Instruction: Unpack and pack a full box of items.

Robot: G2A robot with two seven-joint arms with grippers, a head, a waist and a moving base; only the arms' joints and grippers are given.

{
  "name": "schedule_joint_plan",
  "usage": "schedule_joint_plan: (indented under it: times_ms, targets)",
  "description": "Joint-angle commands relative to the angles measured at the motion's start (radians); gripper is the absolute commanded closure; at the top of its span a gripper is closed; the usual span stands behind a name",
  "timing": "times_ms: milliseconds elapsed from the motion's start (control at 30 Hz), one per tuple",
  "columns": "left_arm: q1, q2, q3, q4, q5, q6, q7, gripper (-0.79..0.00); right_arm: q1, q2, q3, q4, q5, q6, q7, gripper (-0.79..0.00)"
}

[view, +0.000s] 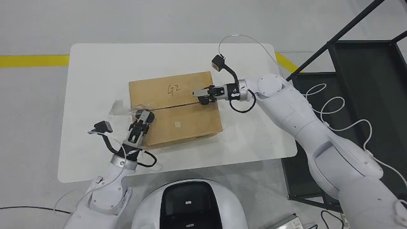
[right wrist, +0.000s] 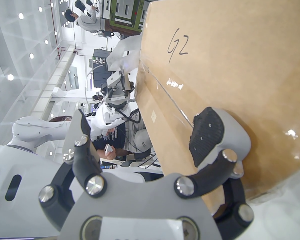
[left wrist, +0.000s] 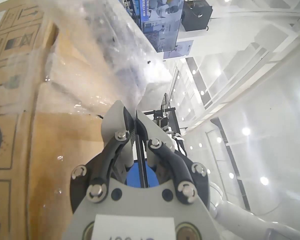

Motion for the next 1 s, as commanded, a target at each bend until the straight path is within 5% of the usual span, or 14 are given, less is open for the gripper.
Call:
schedule_joint_plan:
  times_ms: [0, 533, 967]
  targets:
    - [0.012, 0.000, -0.006, -0.018, 0.031, 0.003, 0.014, 0.000, 0.000, 0.000, 0.000, 0.000, 0.000, 0.000, 0.000, -0.785]
    - [0.014, -0.002, -0.001, -0.122, 0.248, 0.306, -0.073, 0.000, 0.000, 0.000, 0.000, 0.000, 0.000, 0.000, 0.000, -0.785]
    - [-0.012, -0.007, 0.028, -0.133, 0.365, 0.416, -0.128, 0.000, 0.000, 0.000, 0.000, 0.000, 0.000, 0.000, 0.000, -0.785]
